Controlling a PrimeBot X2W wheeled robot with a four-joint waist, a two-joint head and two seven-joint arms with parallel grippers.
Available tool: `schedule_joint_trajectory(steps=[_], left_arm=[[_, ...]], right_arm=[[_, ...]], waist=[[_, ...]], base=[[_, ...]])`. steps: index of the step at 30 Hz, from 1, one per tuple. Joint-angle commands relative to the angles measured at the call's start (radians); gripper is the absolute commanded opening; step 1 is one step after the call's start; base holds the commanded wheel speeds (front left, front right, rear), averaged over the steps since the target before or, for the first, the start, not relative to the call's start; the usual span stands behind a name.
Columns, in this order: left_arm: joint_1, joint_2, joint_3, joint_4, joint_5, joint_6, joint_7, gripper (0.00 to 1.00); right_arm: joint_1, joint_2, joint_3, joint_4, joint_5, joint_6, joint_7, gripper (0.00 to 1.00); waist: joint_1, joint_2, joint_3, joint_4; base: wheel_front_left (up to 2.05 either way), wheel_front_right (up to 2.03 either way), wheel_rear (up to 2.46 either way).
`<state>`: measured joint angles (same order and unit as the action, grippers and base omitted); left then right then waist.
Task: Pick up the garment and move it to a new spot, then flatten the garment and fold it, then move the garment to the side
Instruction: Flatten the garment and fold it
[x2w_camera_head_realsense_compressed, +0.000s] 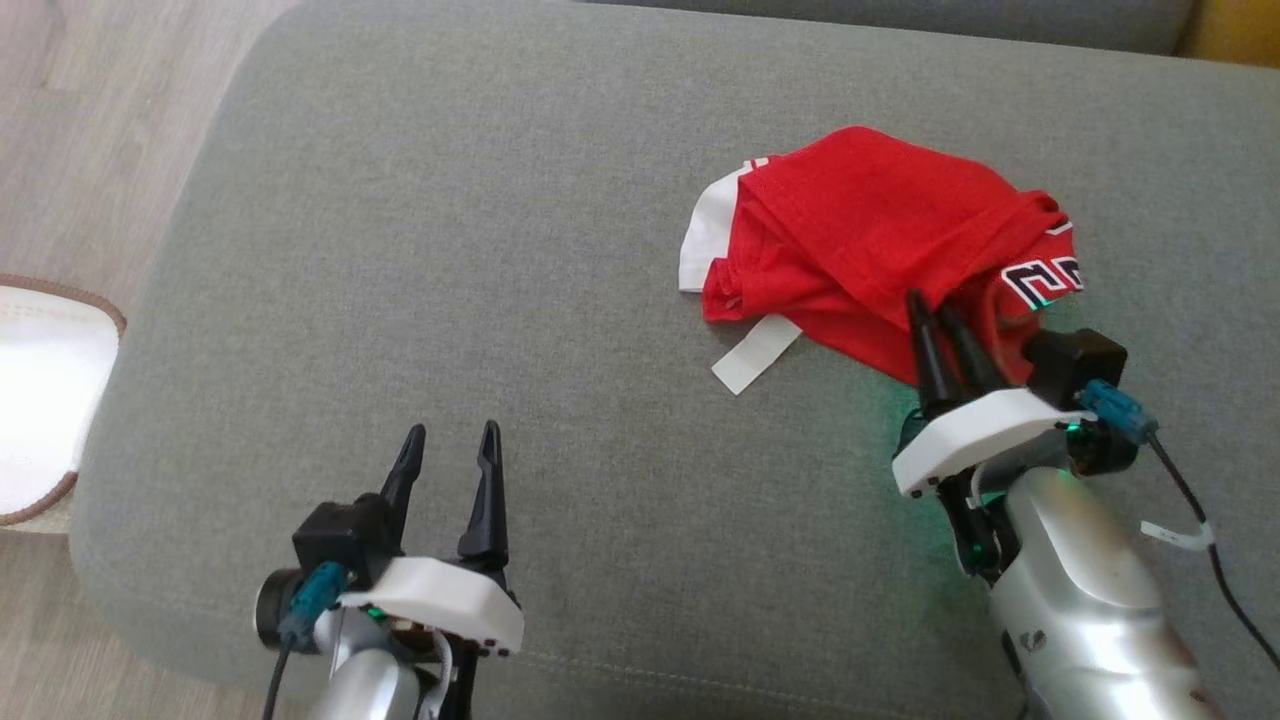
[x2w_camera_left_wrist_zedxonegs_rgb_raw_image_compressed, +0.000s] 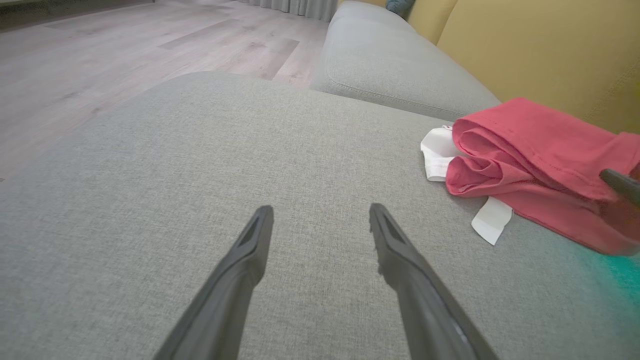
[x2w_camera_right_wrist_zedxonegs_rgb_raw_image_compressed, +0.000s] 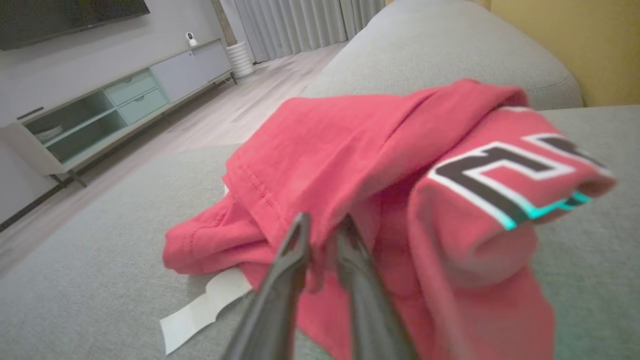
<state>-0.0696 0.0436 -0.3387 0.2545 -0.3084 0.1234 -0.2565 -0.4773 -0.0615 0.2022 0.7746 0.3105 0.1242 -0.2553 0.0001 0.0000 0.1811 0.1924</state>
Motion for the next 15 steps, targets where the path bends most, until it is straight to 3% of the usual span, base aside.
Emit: schedule_joint_trajectory(steps=[1, 6, 11, 15], left_arm=[[-0.030, 0.007, 0.032, -0.024, -0.006, 0.003, -0.005, 1.00], [-0.025, 0.007, 0.037, -0.016, -0.008, 0.004, -0.005, 1.00], [-0.018, 0.007, 0.038, -0.009, -0.008, 0.000, -0.005, 1.00], [-0.013, 0.007, 0.023, -0.008, -0.016, -0.006, -0.005, 1.00]], right_arm=[[-0.029, 0.011, 0.030, -0.037, 0.012, 0.007, -0.006, 0.00], [-0.090, 0.011, 0.017, -0.111, 0.011, 0.007, -0.006, 0.00], [-0.258, 0.011, 0.037, -0.171, -0.033, 0.007, -0.006, 0.00], [-0.441, -0.012, 0.100, -0.144, -0.027, 0.007, -0.006, 0.00]], waist=[[-0.0001, 0.0000, -0.005, -0.002], [-0.0001, 0.0000, -0.018, -0.007], [-0.0001, 0.0000, -0.040, -0.007], [-0.0001, 0.0000, -0.066, 0.023]], base=[[0.00, 0.00, 0.00], [0.00, 0.00, 0.00], [0.00, 0.00, 0.00], [0.00, 0.00, 0.00]])
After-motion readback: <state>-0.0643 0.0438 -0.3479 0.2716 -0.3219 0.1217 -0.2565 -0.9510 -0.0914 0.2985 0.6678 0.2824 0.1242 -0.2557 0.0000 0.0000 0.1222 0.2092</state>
